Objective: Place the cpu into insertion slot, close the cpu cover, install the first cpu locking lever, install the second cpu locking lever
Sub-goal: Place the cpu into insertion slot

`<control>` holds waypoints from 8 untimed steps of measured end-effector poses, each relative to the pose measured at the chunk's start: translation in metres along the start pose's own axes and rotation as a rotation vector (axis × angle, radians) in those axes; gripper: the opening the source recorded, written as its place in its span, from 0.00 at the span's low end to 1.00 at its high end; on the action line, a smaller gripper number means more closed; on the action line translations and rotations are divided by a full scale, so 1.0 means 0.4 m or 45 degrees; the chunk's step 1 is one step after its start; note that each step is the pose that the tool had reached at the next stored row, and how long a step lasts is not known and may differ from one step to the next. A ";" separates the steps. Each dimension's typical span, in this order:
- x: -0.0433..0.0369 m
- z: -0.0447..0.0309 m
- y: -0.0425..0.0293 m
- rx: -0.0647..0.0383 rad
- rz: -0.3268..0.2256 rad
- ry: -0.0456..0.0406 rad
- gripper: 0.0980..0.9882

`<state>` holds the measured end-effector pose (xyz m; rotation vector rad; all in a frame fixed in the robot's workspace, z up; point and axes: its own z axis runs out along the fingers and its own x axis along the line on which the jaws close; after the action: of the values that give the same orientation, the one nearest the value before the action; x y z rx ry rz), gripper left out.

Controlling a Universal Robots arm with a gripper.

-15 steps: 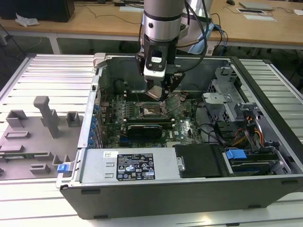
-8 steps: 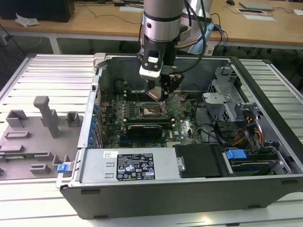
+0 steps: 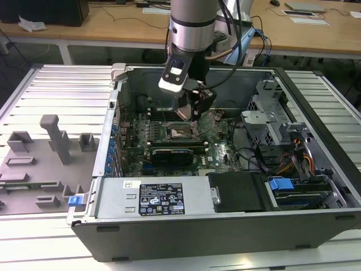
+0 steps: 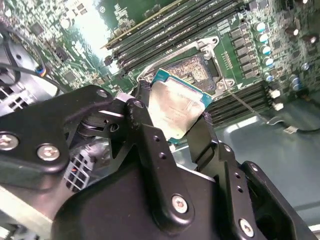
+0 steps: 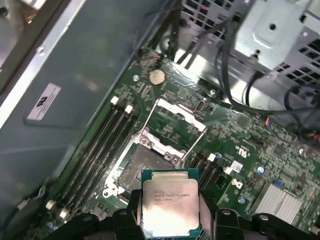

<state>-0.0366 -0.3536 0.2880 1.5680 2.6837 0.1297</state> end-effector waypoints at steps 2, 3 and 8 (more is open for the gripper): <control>0.000 0.001 0.000 -0.001 0.043 -0.004 0.50; 0.000 0.002 0.000 -0.001 0.062 -0.006 0.50; 0.000 0.006 0.000 -0.002 0.170 -0.015 0.50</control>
<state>-0.0366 -0.3536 0.2858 1.7411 2.5681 0.1255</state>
